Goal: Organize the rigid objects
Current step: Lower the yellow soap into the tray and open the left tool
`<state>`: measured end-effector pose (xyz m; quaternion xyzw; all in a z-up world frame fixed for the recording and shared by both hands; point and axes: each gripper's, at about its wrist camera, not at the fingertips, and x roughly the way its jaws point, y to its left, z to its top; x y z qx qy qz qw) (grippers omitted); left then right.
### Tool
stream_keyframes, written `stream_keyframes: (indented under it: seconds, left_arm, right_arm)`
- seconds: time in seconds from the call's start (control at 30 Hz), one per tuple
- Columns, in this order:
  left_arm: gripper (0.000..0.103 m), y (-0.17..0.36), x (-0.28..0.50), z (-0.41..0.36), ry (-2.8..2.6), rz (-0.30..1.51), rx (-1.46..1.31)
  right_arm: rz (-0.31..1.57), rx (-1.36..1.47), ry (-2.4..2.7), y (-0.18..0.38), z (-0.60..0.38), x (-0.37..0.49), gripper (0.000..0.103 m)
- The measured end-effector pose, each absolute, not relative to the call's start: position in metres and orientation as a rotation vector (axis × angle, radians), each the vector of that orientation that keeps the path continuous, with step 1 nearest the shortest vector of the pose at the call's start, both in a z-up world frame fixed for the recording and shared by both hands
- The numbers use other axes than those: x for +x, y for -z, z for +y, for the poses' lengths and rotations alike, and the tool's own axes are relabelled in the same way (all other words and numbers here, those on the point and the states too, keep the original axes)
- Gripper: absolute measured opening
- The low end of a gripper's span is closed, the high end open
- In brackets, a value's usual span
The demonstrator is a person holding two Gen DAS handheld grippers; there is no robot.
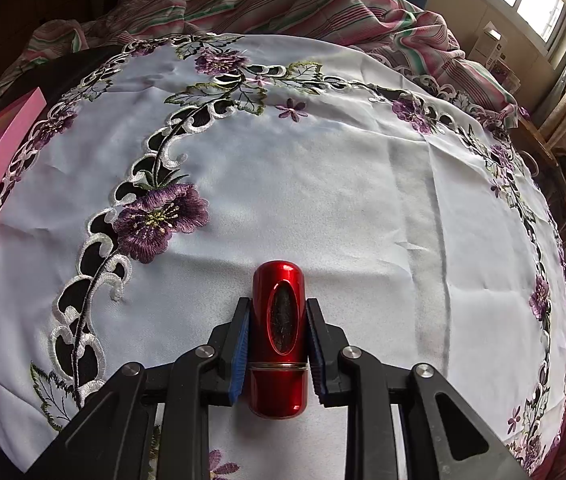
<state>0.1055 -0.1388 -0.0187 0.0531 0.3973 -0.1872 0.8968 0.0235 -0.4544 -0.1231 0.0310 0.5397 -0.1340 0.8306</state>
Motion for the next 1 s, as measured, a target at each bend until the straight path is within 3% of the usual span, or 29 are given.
stream_keyframes:
  seconds: [0.7, 1.0]
  left_arm:
    - [0.044, 0.064, 0.188, -0.152, 0.406, 1.066, -0.054]
    - [0.045, 0.079, 0.190, -0.161, 0.404, 1.082, -0.011]
  right_arm:
    - [1.145, 0.064, 0.280, 0.123, -0.455, 0.025, 0.025]
    - [1.145, 0.068, 0.277, 0.123, -0.456, 0.025, 0.025]
